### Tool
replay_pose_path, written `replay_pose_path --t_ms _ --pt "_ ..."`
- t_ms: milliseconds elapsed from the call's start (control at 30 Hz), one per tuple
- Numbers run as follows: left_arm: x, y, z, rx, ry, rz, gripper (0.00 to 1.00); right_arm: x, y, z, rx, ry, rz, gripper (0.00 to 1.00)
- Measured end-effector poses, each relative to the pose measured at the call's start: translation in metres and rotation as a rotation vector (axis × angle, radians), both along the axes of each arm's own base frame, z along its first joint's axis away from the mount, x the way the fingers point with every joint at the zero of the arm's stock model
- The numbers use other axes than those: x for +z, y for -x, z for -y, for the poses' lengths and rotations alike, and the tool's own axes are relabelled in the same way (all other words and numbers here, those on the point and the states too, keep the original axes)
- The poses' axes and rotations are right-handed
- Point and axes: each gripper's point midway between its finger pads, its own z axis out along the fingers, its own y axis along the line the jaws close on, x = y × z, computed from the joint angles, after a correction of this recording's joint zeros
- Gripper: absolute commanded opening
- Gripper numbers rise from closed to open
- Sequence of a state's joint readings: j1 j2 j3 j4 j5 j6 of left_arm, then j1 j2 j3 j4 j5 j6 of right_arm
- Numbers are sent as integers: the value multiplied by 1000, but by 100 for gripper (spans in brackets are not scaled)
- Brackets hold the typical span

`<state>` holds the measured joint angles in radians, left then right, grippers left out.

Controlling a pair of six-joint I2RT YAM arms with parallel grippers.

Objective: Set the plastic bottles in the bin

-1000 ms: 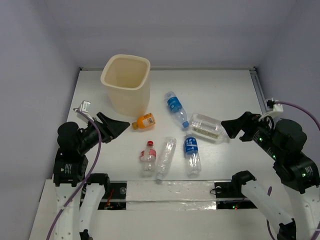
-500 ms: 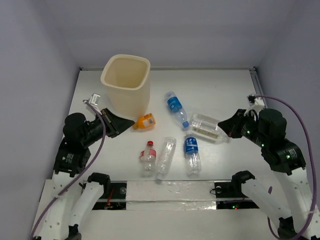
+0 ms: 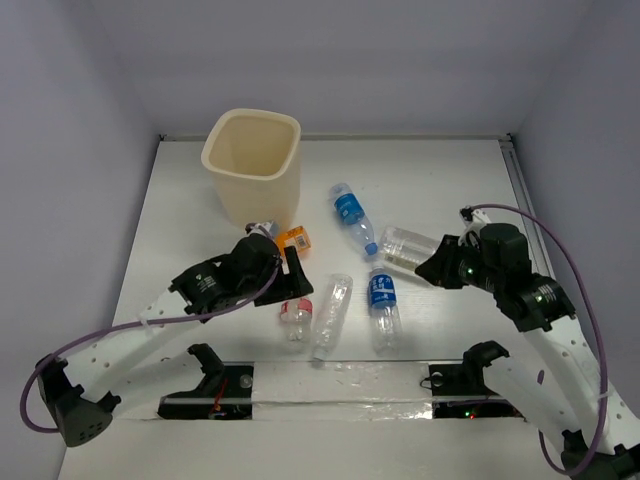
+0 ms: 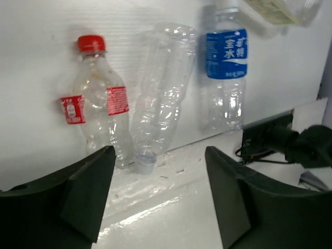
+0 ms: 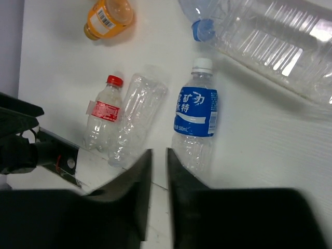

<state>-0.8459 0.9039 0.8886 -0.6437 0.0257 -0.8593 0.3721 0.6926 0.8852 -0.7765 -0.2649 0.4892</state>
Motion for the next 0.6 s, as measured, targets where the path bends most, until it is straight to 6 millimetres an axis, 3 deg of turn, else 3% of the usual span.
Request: replay_pose_path --t_ms 33,67,100,133,233,333,600 --pt "-8 1 -3 13 -23 -12 76 -5 1 0 1 4 -11 62" --pt "-14 2 -6 25 -40 -23 80 -12 3 0 3 10 -24 81" --pt "-21 2 -9 35 -57 -37 81 -15 4 1 6 15 -26 82" --pt "-28 3 -10 37 -76 -50 82 -21 7 1 9 17 -35 90" --pt "-52 5 -12 39 -147 -108 83 -41 17 0 21 28 -86 96" --pt "-74 8 -16 39 -210 -160 85 -49 20 -2 27 34 -117 98" --pt "-112 9 -18 27 -309 -226 83 -78 21 -13 11 27 -226 98"
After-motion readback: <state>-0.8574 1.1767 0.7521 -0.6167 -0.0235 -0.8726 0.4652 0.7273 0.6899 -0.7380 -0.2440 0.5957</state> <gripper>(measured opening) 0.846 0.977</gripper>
